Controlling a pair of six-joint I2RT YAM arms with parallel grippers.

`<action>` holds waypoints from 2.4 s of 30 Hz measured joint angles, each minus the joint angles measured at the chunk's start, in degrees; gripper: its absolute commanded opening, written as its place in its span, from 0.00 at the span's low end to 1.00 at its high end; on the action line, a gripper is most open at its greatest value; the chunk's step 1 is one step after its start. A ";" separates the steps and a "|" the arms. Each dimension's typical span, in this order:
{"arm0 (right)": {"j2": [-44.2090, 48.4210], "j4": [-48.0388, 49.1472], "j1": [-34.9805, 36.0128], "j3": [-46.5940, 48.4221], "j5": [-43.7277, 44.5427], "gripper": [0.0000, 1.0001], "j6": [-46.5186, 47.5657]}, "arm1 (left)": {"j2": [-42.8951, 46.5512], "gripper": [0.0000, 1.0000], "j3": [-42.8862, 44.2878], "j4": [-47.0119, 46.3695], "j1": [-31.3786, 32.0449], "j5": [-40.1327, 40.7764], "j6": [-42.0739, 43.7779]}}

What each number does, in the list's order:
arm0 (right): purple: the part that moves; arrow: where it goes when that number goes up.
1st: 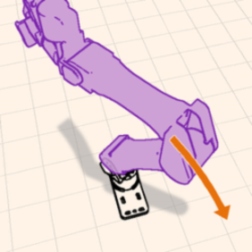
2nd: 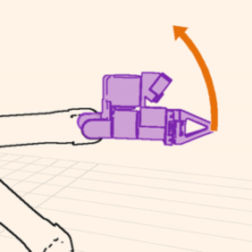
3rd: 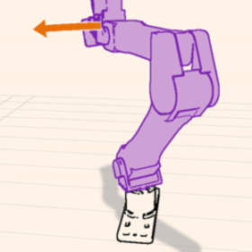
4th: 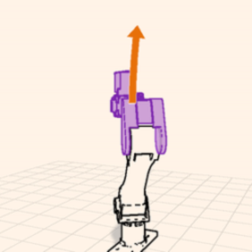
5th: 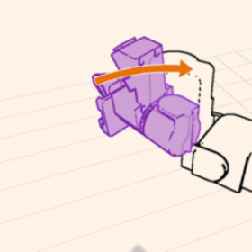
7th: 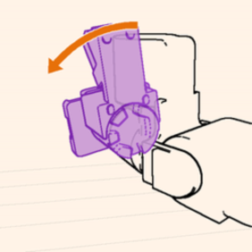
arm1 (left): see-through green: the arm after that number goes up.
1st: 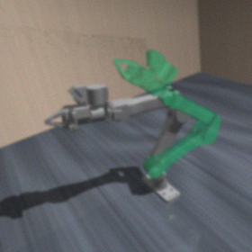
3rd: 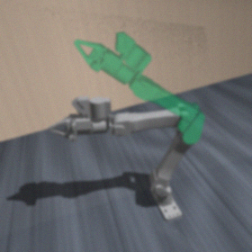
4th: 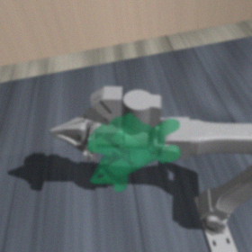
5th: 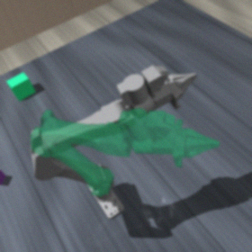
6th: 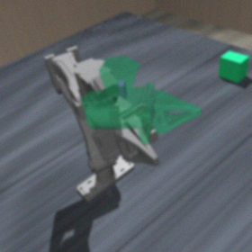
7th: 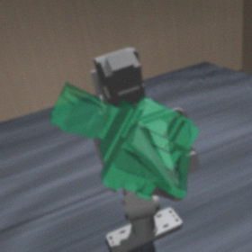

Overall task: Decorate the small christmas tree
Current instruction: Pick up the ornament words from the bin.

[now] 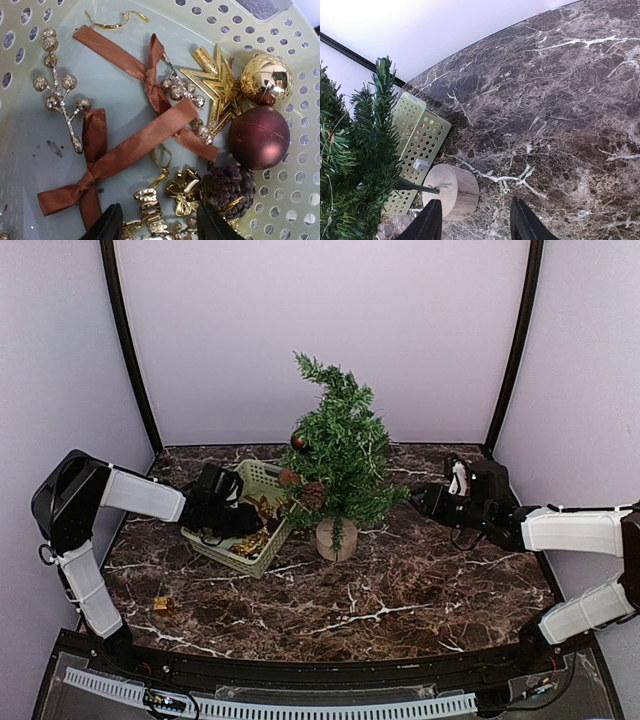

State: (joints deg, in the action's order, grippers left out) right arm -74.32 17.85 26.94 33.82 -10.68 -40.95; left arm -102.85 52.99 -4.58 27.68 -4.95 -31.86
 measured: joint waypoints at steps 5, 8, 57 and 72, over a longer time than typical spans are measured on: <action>1.25 -0.59 0.00 -0.24 0.04 0.47 0.00 | 0.11 0.49 0.13 0.94 0.24 1.38 0.57; 2.32 -0.85 0.00 -0.44 0.11 0.47 0.00 | 0.11 0.42 0.76 2.69 0.55 3.56 1.44; 11.72 -7.67 0.00 -0.15 4.50 0.49 3.10 | 16.83 0.09 6.03 14.01 6.95 31.21 4.68; 20.28 -15.58 0.26 13.31 0.76 0.51 11.23 | 36.11 0.13 4.87 9.68 6.95 23.87 13.70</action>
State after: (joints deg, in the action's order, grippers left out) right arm -54.04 2.26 27.20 47.13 -9.91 -29.71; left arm -66.74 57.87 5.10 34.63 18.92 -18.15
